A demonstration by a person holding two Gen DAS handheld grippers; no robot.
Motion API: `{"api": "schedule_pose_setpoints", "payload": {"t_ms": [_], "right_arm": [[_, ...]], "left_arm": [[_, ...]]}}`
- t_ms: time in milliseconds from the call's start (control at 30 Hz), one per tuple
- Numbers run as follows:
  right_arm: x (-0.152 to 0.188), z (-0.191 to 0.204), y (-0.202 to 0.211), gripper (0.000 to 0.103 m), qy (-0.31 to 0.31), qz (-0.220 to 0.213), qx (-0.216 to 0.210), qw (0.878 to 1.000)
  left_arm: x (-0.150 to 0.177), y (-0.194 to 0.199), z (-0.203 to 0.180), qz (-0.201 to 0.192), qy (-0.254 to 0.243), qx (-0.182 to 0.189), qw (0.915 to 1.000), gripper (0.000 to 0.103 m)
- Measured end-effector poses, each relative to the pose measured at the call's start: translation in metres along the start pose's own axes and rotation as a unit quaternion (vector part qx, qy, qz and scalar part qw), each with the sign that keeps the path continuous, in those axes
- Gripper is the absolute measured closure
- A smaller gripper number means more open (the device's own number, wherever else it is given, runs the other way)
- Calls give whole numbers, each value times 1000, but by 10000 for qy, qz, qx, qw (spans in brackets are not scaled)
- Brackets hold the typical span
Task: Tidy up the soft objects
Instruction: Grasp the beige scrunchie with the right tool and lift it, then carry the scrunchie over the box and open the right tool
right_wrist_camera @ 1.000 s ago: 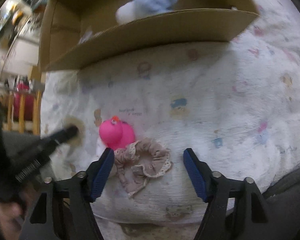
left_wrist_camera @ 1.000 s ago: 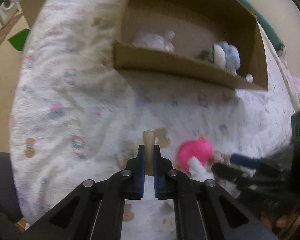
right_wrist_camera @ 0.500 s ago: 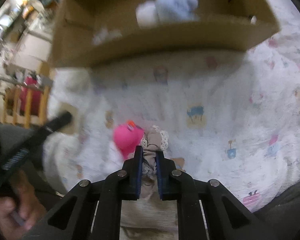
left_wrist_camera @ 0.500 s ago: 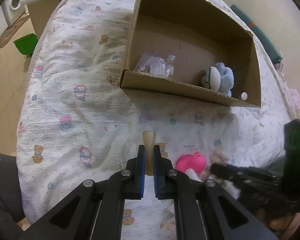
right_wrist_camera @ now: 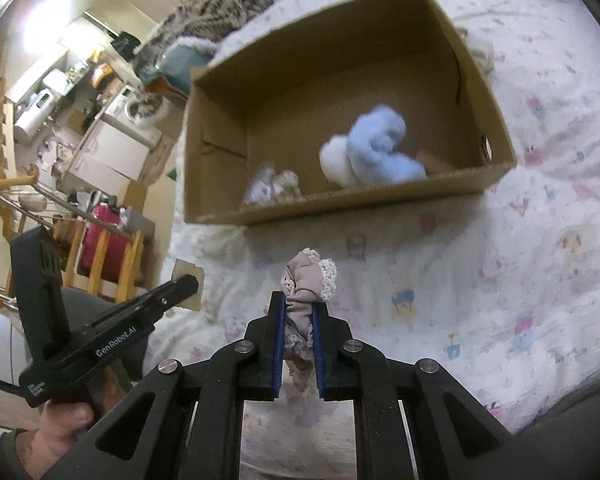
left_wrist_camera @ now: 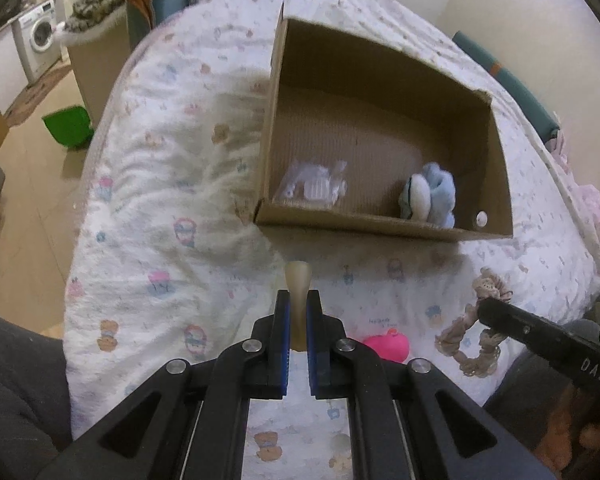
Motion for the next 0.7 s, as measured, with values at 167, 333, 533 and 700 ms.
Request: {"api": "schedule_pose_setpoints", "payload": {"t_ms": [167,333,533,700], "right_arm": [[-13,1,15,89,16,-358,-76,9993],[-26,-4,30,89,-41,-623,-6,9981],[-53,-10,44,89,-54,-998,36,9950],[-77,-18,45,89,88,-1169,333,9925]], "left_arm": [[-12,14,-8,-434,-206,-56,9988,96],[-13,17,-20,-298,-572,2,9979,96],[-38,20,-28,-367,-568,95,9977,96],[-71,21,-42,-630,-738,134,9952,96]]}}
Point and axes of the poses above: each gripper's, at about its wrist camera, not at the fingertips, and y roughly against the way its jaws point, z to its left, x to its underside, the point moved 8 cm from there along -y, roughly the way its jaws point, and after that the axes turned 7 degrees about -z, right-handed, at the moved point
